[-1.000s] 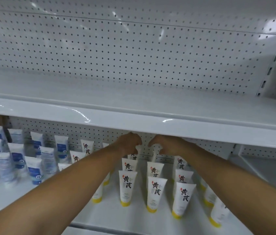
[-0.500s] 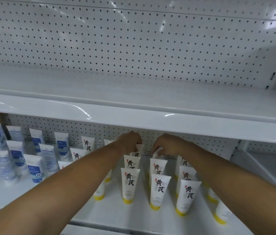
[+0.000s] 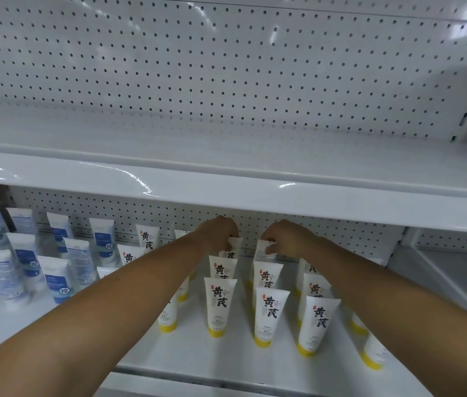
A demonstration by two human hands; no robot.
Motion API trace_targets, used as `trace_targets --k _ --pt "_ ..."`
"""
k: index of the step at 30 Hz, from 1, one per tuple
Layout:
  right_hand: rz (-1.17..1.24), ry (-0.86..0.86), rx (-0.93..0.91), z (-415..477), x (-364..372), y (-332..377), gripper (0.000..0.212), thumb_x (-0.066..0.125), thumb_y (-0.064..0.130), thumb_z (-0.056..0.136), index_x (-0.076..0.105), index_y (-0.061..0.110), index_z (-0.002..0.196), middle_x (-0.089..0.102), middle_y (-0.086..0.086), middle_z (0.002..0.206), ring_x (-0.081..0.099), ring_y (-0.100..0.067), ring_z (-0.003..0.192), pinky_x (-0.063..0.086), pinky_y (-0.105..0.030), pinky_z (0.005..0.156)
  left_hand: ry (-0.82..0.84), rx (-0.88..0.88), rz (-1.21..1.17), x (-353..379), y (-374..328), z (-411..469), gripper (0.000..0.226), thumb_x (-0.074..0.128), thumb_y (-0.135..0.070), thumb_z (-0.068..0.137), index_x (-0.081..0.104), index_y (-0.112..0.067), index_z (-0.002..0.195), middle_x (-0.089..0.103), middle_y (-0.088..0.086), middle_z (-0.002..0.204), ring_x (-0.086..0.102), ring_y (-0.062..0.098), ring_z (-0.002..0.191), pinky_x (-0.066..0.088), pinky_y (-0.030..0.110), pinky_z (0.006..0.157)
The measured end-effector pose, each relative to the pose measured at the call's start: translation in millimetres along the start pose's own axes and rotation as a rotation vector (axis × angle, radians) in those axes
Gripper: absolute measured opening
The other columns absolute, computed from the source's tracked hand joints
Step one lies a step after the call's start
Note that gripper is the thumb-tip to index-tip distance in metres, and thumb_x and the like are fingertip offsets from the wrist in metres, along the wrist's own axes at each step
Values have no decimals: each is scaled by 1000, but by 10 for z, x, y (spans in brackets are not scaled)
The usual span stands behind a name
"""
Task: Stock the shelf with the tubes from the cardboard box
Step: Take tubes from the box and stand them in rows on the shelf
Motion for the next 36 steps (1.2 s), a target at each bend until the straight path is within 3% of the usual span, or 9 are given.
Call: trace_targets --k 6,12,15,18,20,23,27,32,36 --pt "-5 34 -1 27 20 46 31 68 28 88 68 20 119 66 0 117 58 -15 99 43 -26 80 -3 -7 -1 -5 -2 -3 26 77 -13 80 74 -20 105 71 2 110 67 21 100 56 37 85" --pt "-129 33 10 15 -32 105 38 67 40 88 65 27 124 59 5 122 54 -18 112 44 -29 85 -11 -5 5 -3 -3 -12 27 76 -14 80 74 -22 106 70 1 112 66 21 102 55 35 85" --pt "-183 -5 -34 -2 -118 185 43 72 41 83 65 28 123 50 6 106 53 -17 106 38 -26 75 -10 0 -3 -5 3 -7 27 76 -14 80 74 -21 106 71 1 112 66 22 102 55 34 83" --pt "-137 -11 -43 -6 -186 253 41 75 41 80 66 32 118 45 19 93 50 -8 94 33 -22 64 -4 9 -6 -11 1 -13 27 77 -13 80 74 -20 105 71 1 112 66 21 103 54 31 81" --pt "-72 -4 -10 15 -226 268 31 70 44 81 70 34 111 51 26 89 55 -6 91 41 -18 67 -9 7 -17 -13 9 -7 27 78 -13 79 74 -20 105 71 0 112 66 21 103 54 30 82" --pt "7 66 87 46 -200 239 29 57 50 86 74 30 97 72 15 87 68 -11 82 56 -32 81 -11 12 -16 -26 3 -7 28 79 -13 78 75 -19 105 71 1 111 66 21 102 54 32 82" --pt "3 32 136 21 -189 236 45 51 51 93 73 14 79 71 0 69 68 -16 69 55 -31 77 -11 18 -5 -25 -4 -1 26 80 -14 77 75 -20 102 71 1 110 66 21 101 56 35 83" --pt "9 -18 184 50 -150 154 48 60 54 87 70 11 67 67 -7 69 64 -21 68 54 -32 76 -15 12 -19 -25 -1 10 25 80 -14 77 75 -21 100 71 0 108 66 21 99 54 31 79" --pt "4 -19 199 78 -94 83 36 69 46 81 72 10 75 70 -7 78 66 -20 74 56 -35 77 -17 24 -32 -16 7 23 27 80 -12 77 75 -17 103 70 2 110 66 22 101 53 32 82"
Point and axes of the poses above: each hand's wrist, its own z-axis towards the middle knuckle, its own x-axis out of the palm, y = z × x, the point moved 8 cm from there along z, towards the middle knuckle
